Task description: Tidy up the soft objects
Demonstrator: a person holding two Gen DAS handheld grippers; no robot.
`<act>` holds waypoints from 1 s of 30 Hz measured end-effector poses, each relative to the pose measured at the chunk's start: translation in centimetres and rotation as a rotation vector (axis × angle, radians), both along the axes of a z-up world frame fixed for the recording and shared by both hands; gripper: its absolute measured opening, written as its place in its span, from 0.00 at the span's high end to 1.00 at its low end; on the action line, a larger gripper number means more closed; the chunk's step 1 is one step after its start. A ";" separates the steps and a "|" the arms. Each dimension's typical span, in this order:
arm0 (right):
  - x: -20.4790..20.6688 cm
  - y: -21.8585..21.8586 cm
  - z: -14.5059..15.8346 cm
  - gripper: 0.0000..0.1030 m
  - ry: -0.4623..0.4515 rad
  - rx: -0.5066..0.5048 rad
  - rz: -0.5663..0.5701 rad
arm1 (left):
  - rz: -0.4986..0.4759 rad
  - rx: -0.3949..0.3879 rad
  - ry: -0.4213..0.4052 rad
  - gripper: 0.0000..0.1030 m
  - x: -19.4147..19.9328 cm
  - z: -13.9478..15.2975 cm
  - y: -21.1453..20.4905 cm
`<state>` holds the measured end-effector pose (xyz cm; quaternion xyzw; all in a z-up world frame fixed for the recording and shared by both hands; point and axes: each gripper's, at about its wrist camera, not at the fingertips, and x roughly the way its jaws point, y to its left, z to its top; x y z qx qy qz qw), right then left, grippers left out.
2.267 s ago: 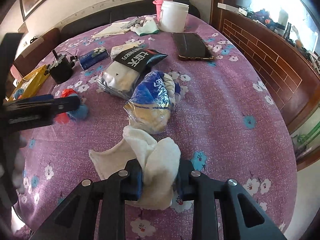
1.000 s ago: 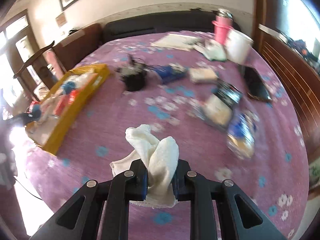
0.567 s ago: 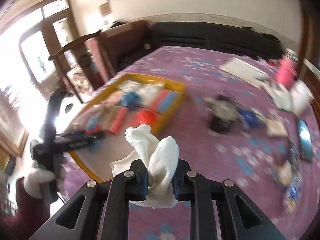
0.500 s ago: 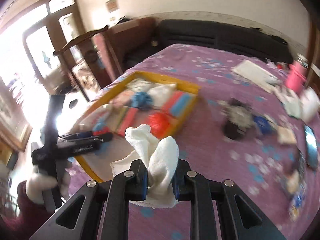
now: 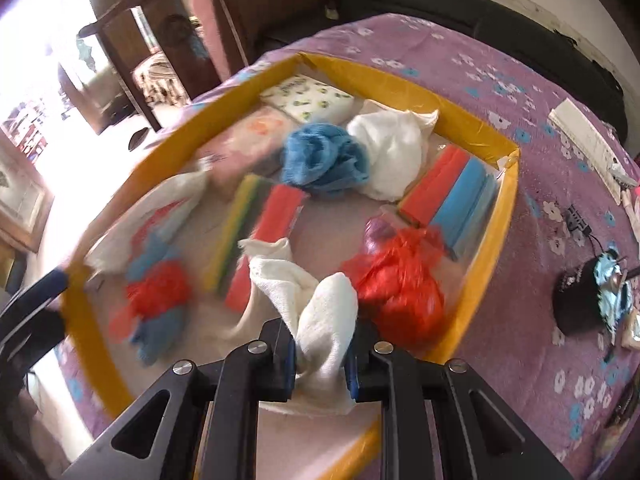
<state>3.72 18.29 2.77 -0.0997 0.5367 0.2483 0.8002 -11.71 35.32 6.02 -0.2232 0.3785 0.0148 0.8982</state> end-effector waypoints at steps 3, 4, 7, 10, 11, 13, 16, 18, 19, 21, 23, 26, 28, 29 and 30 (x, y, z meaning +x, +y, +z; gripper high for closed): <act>0.0 0.8 0.2 0.72 -0.048 -0.034 0.016 | 0.005 -0.015 0.004 0.26 0.1 -0.3 0.2; 0.0 0.8 0.4 0.65 -0.038 -0.024 0.024 | 0.005 -0.017 0.003 0.26 0.0 -0.3 0.2; -0.9 0.3 2.0 0.56 -0.068 0.027 0.035 | 0.001 -0.019 -0.004 0.26 -0.1 -0.2 0.0; -2.1 -0.8 4.6 0.44 -0.153 0.053 0.025 | -0.003 -0.013 0.001 0.26 -0.1 -0.1 -0.5; -2.5 -1.5 5.4 0.41 -0.178 0.063 0.018 | -0.006 -0.015 0.002 0.26 -0.1 -0.1 -0.7; -3.6 -3.3 7.0 0.31 -0.220 0.094 -0.003 | -0.014 -0.008 0.003 0.26 -0.2 0.0 -1.2; -4.4 -5.9 8.0 0.27 -0.224 0.143 -0.028 | -0.023 0.003 0.019 0.26 0.1 -0.1 -2.4; -4.6 -7.4 8.2 0.27 -0.224 0.154 -0.057 | -0.031 -0.004 0.025 0.26 0.2 -0.1 -3.1; -4.7 -8.0 8.4 0.27 -0.233 0.154 -0.070 | -0.040 -0.006 0.023 0.26 0.1 0.0 -3.6; -5.2 -10.1 9.2 0.27 -0.253 0.183 -0.106 | -0.064 0.009 0.014 0.26 -0.1 0.4 -4.8; -5.8 -12.6 10.1 0.27 -0.267 0.215 -0.144 | -0.088 0.033 0.007 0.26 -0.4 0.9 -6.0; -6.6 -17.7 11.0 0.27 -0.294 0.221 -0.221 | -0.114 0.058 -0.010 0.21 -1.0 1.7 -7.0; -7.1 -22.0 11.3 0.27 -0.310 0.201 -0.301 | -0.135 0.089 -0.031 0.19 -1.3 2.1 -8.0; -7.3 -25.1 11.2 0.27 -0.309 0.187 -0.363 | -0.149 0.100 -0.038 0.19 -1.4 2.3 -8.4; -7.3 -26.9 11.1 0.27 -0.307 0.178 -0.402 | -0.172 0.110 -0.044 0.19 -1.3 2.4 -9.1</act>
